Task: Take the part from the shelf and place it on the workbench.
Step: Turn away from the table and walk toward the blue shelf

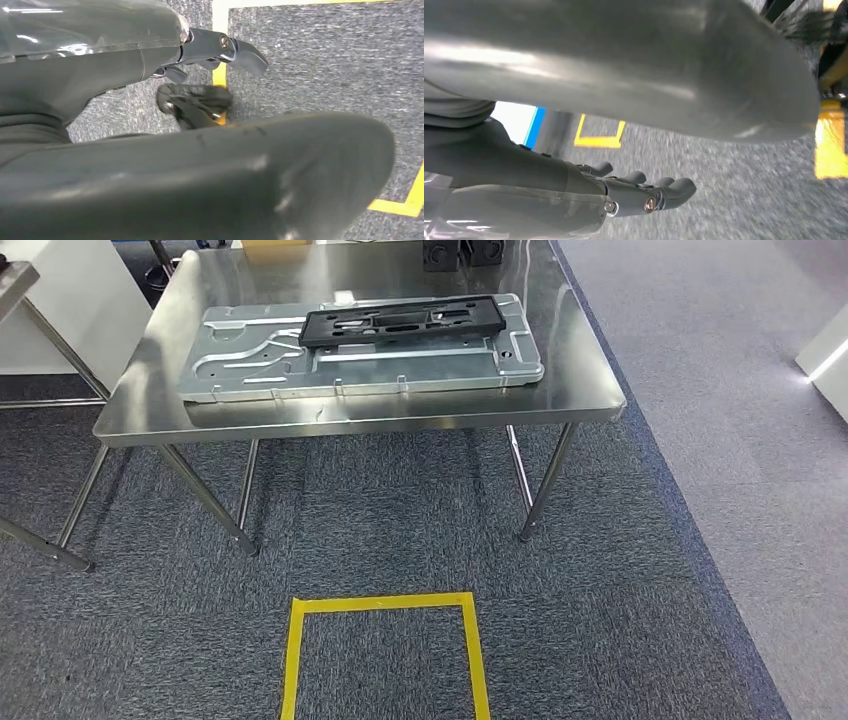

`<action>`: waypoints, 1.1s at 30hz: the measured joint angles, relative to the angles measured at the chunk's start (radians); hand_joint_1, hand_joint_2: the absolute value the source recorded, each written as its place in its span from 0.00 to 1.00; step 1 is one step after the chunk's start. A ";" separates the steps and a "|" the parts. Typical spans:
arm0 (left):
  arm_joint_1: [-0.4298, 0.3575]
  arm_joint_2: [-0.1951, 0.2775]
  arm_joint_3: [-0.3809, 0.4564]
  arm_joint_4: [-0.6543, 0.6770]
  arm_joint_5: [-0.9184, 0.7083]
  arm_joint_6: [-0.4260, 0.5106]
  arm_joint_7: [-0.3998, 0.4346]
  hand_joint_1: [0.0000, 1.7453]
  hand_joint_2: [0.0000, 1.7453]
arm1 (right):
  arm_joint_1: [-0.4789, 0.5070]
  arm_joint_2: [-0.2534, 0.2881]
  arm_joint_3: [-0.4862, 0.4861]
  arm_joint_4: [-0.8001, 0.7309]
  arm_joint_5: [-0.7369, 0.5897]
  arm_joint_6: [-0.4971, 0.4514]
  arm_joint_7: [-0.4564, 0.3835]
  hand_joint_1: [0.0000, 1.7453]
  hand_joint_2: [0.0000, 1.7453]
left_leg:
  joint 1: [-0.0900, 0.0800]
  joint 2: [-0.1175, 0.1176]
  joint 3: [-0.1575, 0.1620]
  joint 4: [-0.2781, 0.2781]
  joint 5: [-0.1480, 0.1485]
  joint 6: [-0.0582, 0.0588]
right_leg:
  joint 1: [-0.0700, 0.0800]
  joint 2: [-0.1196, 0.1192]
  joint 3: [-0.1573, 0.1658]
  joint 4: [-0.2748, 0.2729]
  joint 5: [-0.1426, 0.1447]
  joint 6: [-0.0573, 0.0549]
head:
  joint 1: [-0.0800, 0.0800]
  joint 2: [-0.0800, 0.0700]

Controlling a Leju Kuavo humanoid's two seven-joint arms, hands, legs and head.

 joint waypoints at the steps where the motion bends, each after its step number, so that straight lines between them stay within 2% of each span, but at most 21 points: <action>1: -0.002 0.000 -0.003 0.000 -0.001 -0.002 -0.002 0.00 0.00 | 0.000 0.000 -0.007 0.000 -0.012 0.004 -0.003 0.00 0.00 | -0.002 -0.006 0.048 -0.070 -0.024 0.006 | 0.000 0.003 -0.013 0.006 0.012 0.007 | 0.000 0.000; 2: -0.003 0.001 -0.006 0.000 -0.001 -0.003 -0.004 0.00 0.00 | 0.000 0.001 -0.014 0.000 -0.021 0.006 -0.004 0.00 0.00 | -0.005 -0.009 0.073 -0.115 -0.042 0.013 | 0.000 0.007 -0.021 0.007 0.025 0.013 | 0.001 0.000; 4: 0.000 0.001 -0.008 0.001 0.000 -0.003 -0.005 0.00 0.00 | 0.002 0.001 -0.025 0.001 -0.031 0.010 -0.007 0.00 0.00 | -0.005 0.003 0.064 -0.135 -0.039 0.029 | -0.002 0.014 -0.032 0.006 0.046 0.024 | 0.001 0.000; 5: 0.002 0.001 -0.008 0.002 0.001 -0.003 -0.005 0.00 0.00 | 0.004 0.001 -0.029 0.001 -0.032 0.013 -0.008 0.00 0.00 | -0.004 0.012 0.054 -0.136 -0.026 0.037 | -0.003 0.016 -0.038 0.014 0.031 0.029 | 0.002 0.000; 7: 0.004 0.000 -0.008 0.003 0.002 -0.001 -0.004 0.00 0.00 | 0.007 0.001 -0.035 0.001 -0.029 0.015 -0.009 0.00 0.00 | -0.003 0.028 0.028 -0.137 0.000 0.051 | -0.009 0.015 -0.057 0.084 -0.065 0.035 | 0.003 0.000; 9: 0.004 0.001 -0.008 0.003 0.003 0.001 -0.005 0.00 0.00 | 0.008 0.001 -0.037 0.001 -0.017 0.011 0.000 0.00 0.00 | -0.007 0.036 -0.005 -0.133 0.025 0.056 | -0.013 0.012 -0.073 0.208 -0.161 0.042 | 0.004 0.000; 10: 0.003 0.001 -0.008 0.003 0.003 0.001 -0.005 0.00 0.00 | 0.008 0.001 -0.037 0.001 -0.010 0.007 0.008 0.00 0.00 | -0.008 0.040 -0.024 -0.130 0.038 0.055 | -0.014 0.011 -0.074 0.262 -0.170 0.045 | 0.005 0.000; 12: 0.002 0.001 -0.008 0.003 0.002 0.002 -0.006 0.00 0.00 | 0.008 0.001 -0.037 0.001 -0.003 0.003 0.025 0.00 0.00 | -0.010 0.047 -0.066 -0.118 0.061 0.052 | -0.017 0.010 -0.041 0.293 -0.119 0.048 | 0.005 0.000; 13: 0.002 0.001 -0.008 0.003 0.002 0.002 -0.007 0.00 0.00 | 0.007 0.001 -0.037 0.002 -0.002 0.002 0.031 0.00 0.00 | -0.010 0.048 -0.087 -0.109 0.071 0.050 | -0.019 0.010 0.000 0.260 -0.092 0.048 | 0.005 0.000; 14: 0.001 0.001 -0.008 0.003 0.002 0.002 -0.008 0.00 0.00 | 0.006 0.001 -0.037 0.002 0.000 0.003 0.034 0.00 0.00 | -0.011 0.048 -0.105 -0.099 0.080 0.045 | -0.020 0.008 0.061 0.196 -0.087 0.047 | 0.005 0.000; 16: 0.002 0.000 -0.008 0.003 0.002 0.001 -0.010 0.00 0.00 | 0.002 0.000 -0.037 0.002 0.003 0.006 0.036 0.00 0.00 | -0.012 0.048 -0.132 -0.081 0.096 0.035 | -0.017 0.006 0.176 0.043 -0.129 0.039 | 0.004 0.000; 17: 0.001 0.000 -0.008 0.003 0.002 0.000 -0.011 0.00 0.00 | 0.000 -0.001 -0.037 0.002 0.004 0.009 0.036 0.00 0.00 | -0.011 0.049 -0.140 -0.076 0.105 0.028 | -0.012 0.006 0.206 -0.007 -0.150 0.032 | 0.004 0.000; 19: 0.001 0.000 -0.008 0.003 0.002 0.000 -0.012 0.00 0.00 | 0.001 -0.002 -0.037 0.003 0.005 0.012 0.036 0.00 0.00 | -0.007 0.046 -0.153 -0.071 0.118 0.015 | -0.008 0.004 0.201 -0.032 -0.149 0.015 | 0.004 0.000; 21: 0.004 0.000 -0.008 0.003 0.001 0.000 -0.011 0.00 0.00 | 0.003 -0.004 -0.037 0.003 0.005 0.014 0.037 0.00 0.00 | -0.003 0.032 -0.171 -0.040 0.072 0.004 | -0.008 0.000 0.179 -0.033 -0.126 -0.002 | 0.004 0.000; 24: 0.010 -0.001 -0.007 0.004 0.000 0.002 -0.009 0.00 0.00 | 0.004 -0.006 -0.037 0.003 0.007 0.016 0.042 0.00 0.00 | 0.000 0.016 -0.208 0.118 -0.073 -0.002 | -0.003 -0.001 0.136 -0.032 -0.088 -0.018 | 0.002 0.000; 25: 0.011 -0.002 -0.007 0.004 0.000 0.002 -0.008 0.00 0.00 | 0.004 -0.007 -0.037 0.003 0.007 0.016 0.044 0.00 0.00 | 0.000 0.014 -0.212 0.170 -0.090 -0.001 | 0.000 -0.001 0.117 -0.030 -0.075 -0.019 | 0.002 0.000; 27: 0.011 -0.002 -0.007 0.005 -0.001 0.002 -0.007 0.00 0.00 | 0.005 -0.007 -0.037 0.003 0.007 0.016 0.048 0.00 0.00 | -0.001 0.013 -0.183 0.199 -0.053 0.003 | 0.004 0.000 0.076 -0.023 -0.048 -0.018 | 0.002 0.000; 28: 0.010 -0.002 -0.008 0.004 -0.002 0.003 -0.006 0.00 0.00 | 0.005 -0.007 -0.037 0.003 0.007 0.016 0.048 0.00 0.00 | -0.002 0.013 -0.145 0.166 -0.021 0.007 | 0.004 0.002 0.056 -0.018 -0.036 -0.016 | 0.002 0.000; 29: 0.010 -0.001 -0.008 0.004 -0.004 0.004 -0.006 0.00 0.00 | 0.005 -0.007 -0.037 0.003 0.006 0.016 0.048 0.00 0.00 | -0.004 0.012 -0.089 0.104 -0.004 0.012 | 0.004 0.003 0.038 -0.012 -0.026 -0.014 | 0.001 0.000; 31: 0.007 0.002 -0.009 0.004 -0.009 0.005 -0.009 0.00 0.00 | 0.005 -0.004 -0.037 0.004 0.002 0.014 0.046 0.00 0.00 | -0.009 0.010 0.032 -0.058 -0.018 0.021 | 0.006 0.004 0.015 0.000 -0.007 -0.005 | 0.002 0.000; 33: 0.005 0.004 -0.010 0.004 -0.015 0.003 -0.013 0.00 0.00 | 0.006 -0.002 -0.037 0.005 -0.002 0.011 0.044 0.00 0.00 | -0.013 0.009 0.082 -0.144 -0.039 0.029 | 0.005 0.002 0.002 0.003 0.016 0.005 | 0.003 0.000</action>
